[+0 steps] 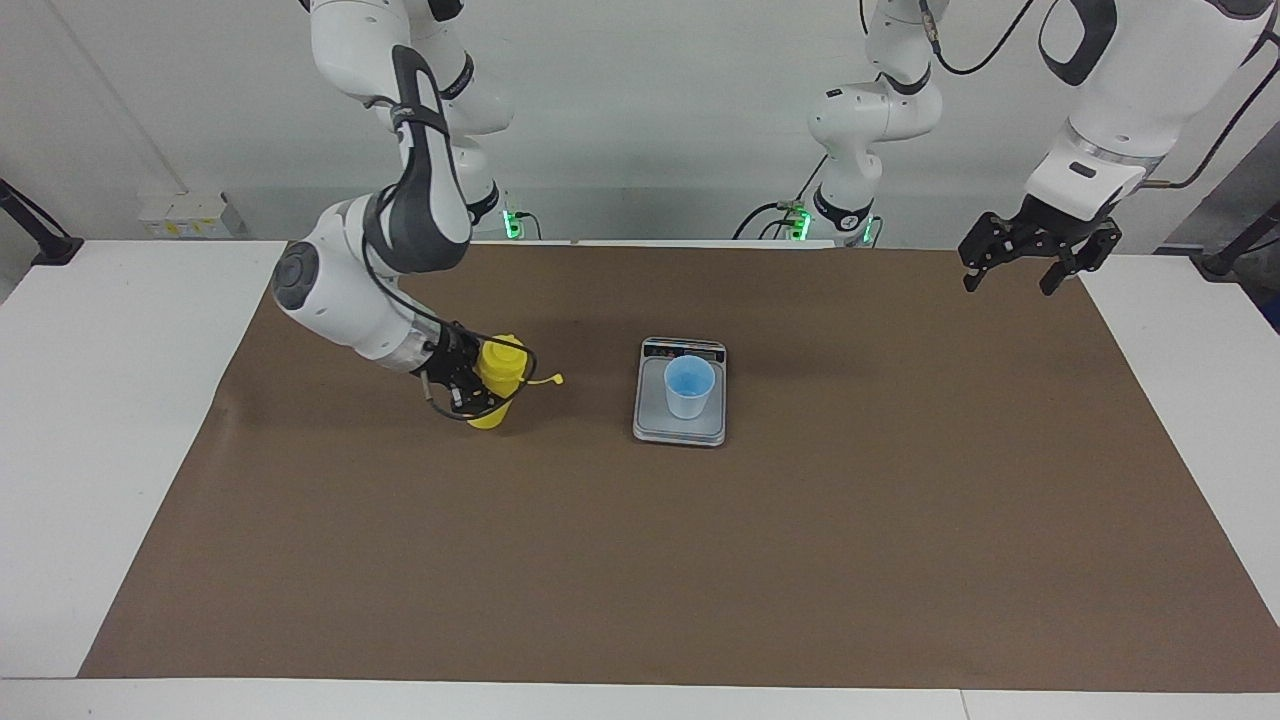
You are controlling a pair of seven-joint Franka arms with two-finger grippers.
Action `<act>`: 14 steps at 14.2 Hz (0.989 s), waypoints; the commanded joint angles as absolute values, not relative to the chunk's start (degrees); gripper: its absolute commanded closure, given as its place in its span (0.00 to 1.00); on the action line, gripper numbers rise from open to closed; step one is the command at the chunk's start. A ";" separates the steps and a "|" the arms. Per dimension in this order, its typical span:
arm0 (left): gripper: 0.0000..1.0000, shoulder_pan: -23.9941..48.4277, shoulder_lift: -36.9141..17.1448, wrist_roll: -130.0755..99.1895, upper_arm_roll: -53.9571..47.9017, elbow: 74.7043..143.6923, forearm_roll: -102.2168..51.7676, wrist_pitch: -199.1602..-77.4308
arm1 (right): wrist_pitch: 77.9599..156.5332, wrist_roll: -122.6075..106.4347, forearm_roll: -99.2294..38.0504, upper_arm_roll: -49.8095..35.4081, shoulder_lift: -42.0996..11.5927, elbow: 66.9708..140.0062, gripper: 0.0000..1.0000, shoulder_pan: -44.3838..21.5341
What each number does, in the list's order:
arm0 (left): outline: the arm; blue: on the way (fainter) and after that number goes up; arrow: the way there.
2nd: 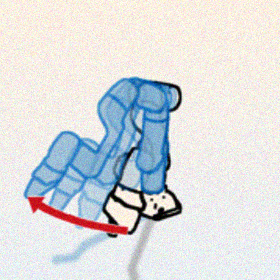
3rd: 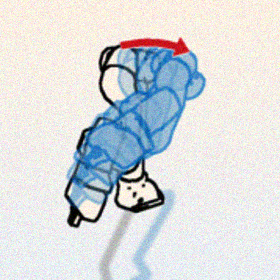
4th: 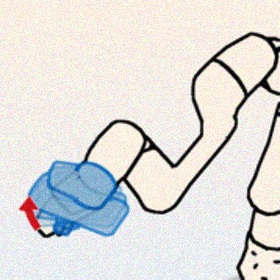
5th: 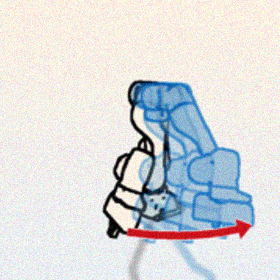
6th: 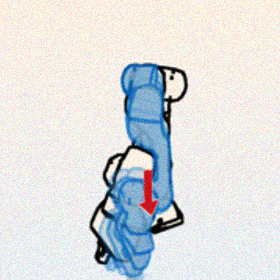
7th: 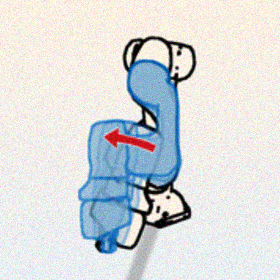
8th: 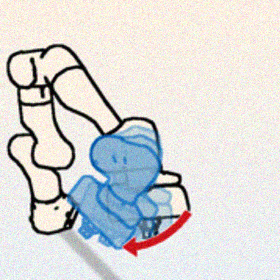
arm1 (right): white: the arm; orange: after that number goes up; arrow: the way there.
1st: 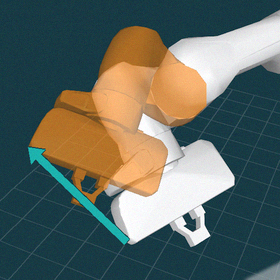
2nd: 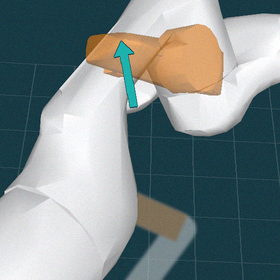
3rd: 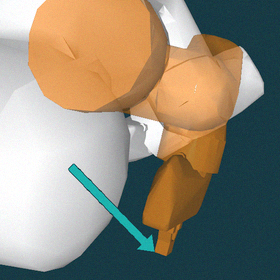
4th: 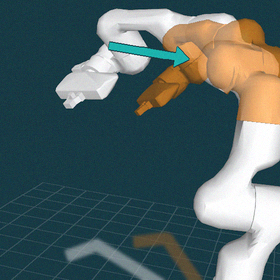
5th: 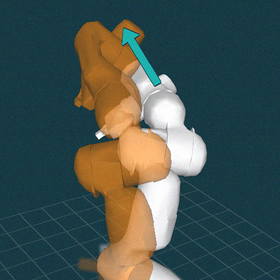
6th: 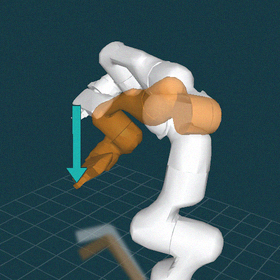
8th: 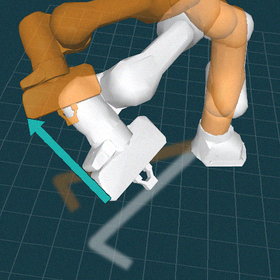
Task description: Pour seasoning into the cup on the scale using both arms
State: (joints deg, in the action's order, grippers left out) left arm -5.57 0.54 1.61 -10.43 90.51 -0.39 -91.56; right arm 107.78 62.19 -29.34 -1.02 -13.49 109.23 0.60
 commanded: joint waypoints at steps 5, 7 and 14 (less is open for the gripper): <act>0.00 -6.24 0.97 1.67 -10.81 91.41 -0.53 -92.64 | 106.09 50.01 -41.65 -1.93 -12.30 115.40 1.00 5.71; 0.00 -6.24 1.05 1.67 -10.81 91.49 -0.53 -92.64 | 106.34 50.18 -42.01 -1.76 -12.13 115.75 0.01 5.01; 0.00 -6.24 1.05 1.67 -10.81 91.67 -0.53 -92.72 | 106.17 51.33 -40.96 -1.23 -9.68 115.14 0.00 6.85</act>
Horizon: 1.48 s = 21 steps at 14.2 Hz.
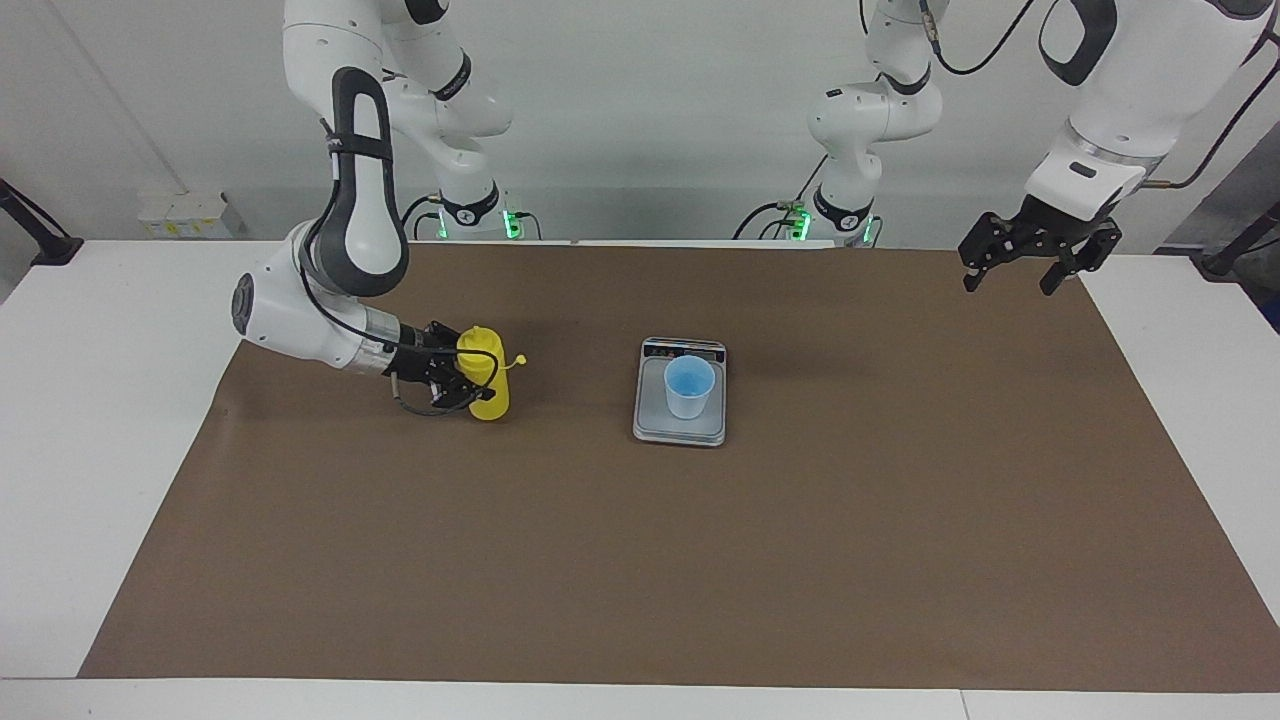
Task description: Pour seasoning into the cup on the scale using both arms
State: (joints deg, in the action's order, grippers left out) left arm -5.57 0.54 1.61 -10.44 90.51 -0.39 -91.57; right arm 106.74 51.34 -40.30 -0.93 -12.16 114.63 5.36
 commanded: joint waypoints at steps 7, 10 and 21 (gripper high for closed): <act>0.00 -6.24 1.05 1.76 -10.81 91.67 -0.53 -92.81 | 106.44 48.44 -18.76 -1.93 -0.71 112.95 0.00 6.24; 0.00 -6.24 1.05 1.76 -10.81 91.67 -0.62 -92.72 | 106.44 36.45 -10.31 -2.11 1.67 112.50 0.00 2.39; 0.00 -6.33 1.14 1.76 -10.81 91.76 -0.61 -92.81 | 102.40 16.70 2.64 -2.20 0.98 97.06 0.00 -6.41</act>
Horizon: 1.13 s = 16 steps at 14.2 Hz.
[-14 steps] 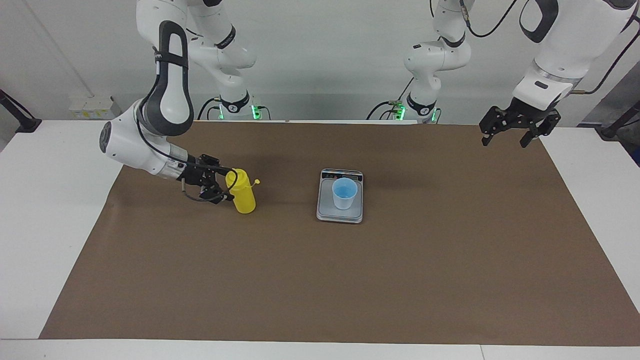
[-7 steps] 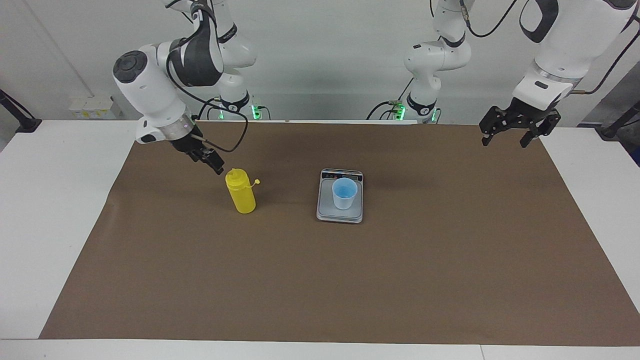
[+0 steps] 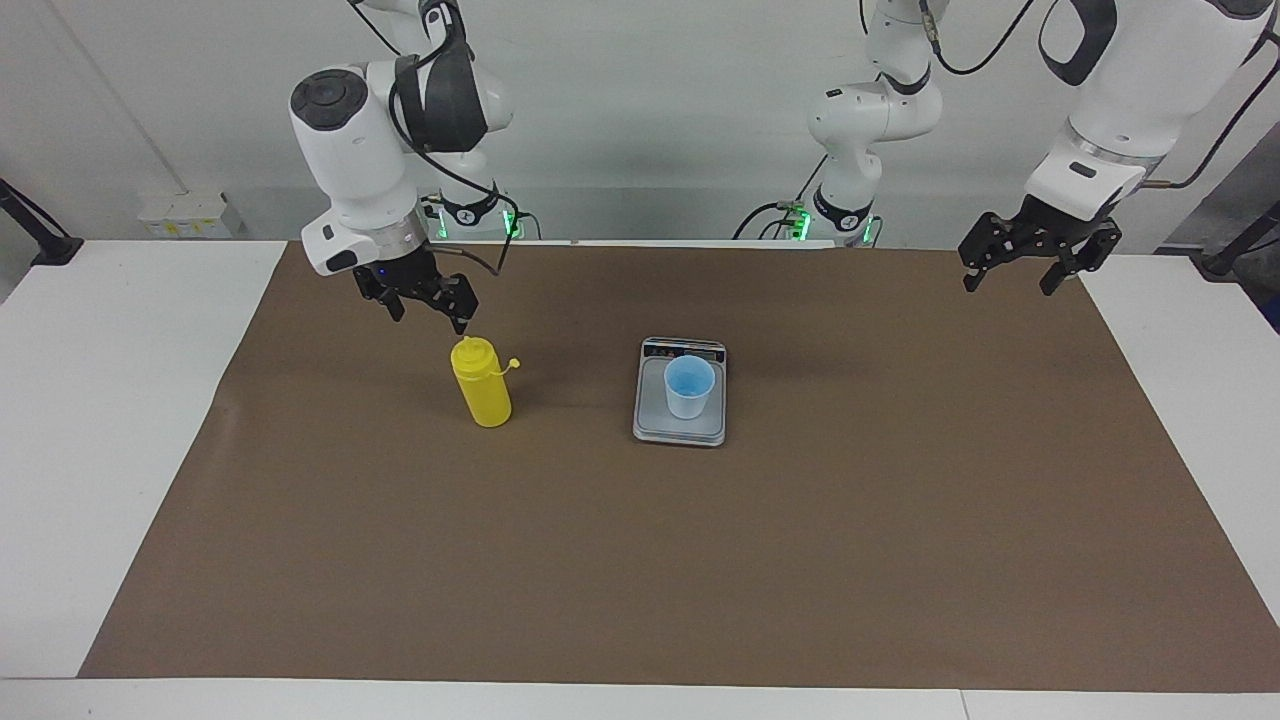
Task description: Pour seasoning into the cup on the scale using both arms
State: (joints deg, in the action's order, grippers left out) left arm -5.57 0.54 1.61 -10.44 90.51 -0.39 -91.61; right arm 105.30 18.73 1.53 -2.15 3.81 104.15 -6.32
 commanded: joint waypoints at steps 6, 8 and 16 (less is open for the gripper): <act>0.00 -6.42 1.05 2.72 -10.81 91.23 -0.44 -92.11 | 96.78 15.21 3.43 -0.97 -0.27 90.62 0.00 -4.75; 0.00 -6.42 1.05 2.72 -10.81 91.32 -0.61 -92.20 | 94.50 13.19 2.99 -0.79 0.35 90.70 0.00 -2.99; 0.00 -7.03 1.14 2.81 -10.81 91.67 -0.53 -92.02 | 89.65 12.92 2.11 -0.88 3.51 95.61 0.00 -2.90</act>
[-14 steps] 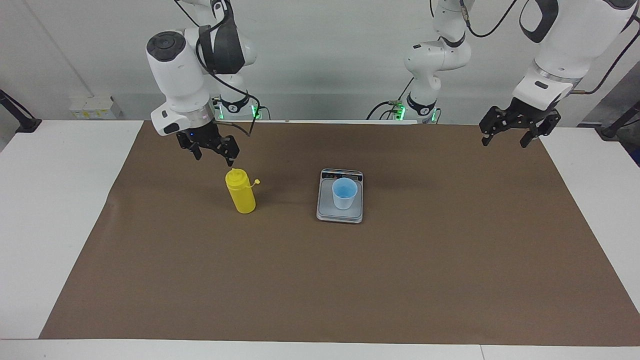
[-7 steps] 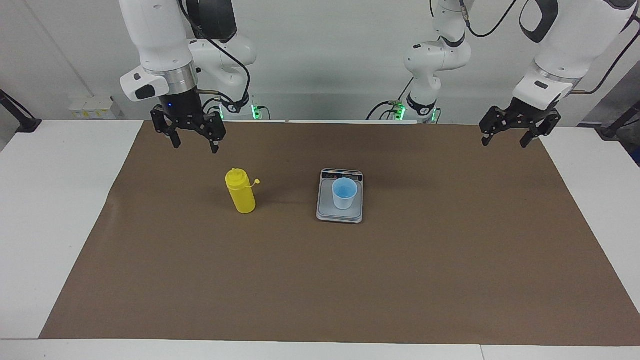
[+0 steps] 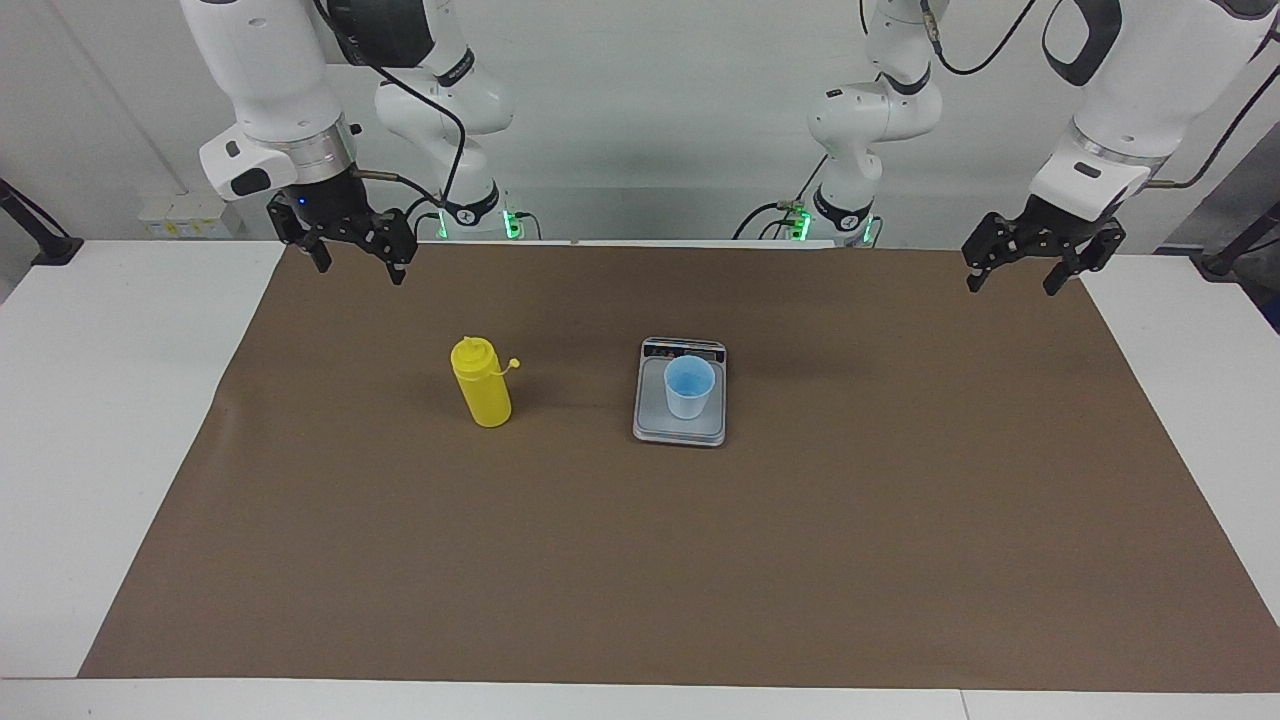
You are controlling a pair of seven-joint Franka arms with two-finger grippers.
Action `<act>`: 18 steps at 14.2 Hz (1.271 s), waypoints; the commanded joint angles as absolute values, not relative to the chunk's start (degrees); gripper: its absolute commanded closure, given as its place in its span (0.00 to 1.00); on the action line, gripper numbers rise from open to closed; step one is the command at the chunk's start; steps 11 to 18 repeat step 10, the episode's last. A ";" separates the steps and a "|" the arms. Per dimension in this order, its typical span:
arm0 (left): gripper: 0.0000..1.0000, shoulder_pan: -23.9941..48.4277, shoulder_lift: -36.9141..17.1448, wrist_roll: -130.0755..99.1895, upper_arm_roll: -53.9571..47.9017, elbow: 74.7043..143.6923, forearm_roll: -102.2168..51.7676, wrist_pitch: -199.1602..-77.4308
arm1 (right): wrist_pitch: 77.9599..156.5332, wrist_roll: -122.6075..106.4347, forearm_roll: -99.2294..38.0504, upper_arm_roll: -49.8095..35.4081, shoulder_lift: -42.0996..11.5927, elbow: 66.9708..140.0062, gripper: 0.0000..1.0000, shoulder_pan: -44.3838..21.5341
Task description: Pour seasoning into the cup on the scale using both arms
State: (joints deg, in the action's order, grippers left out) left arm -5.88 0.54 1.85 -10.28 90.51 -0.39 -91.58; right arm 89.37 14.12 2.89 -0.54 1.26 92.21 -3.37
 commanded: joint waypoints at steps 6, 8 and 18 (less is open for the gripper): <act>0.00 -6.68 1.14 2.81 -10.81 91.76 -0.53 -92.11 | 90.96 13.54 2.11 -0.88 3.69 96.06 0.00 -3.25; 0.00 -6.77 1.14 2.81 -10.81 91.76 -0.53 -92.02 | 90.97 13.54 2.11 -0.88 3.69 96.06 0.00 -3.34; 0.00 -6.77 1.14 2.72 -10.90 91.84 -0.53 -92.11 | 90.97 13.54 2.11 -0.88 3.69 96.06 0.00 -3.34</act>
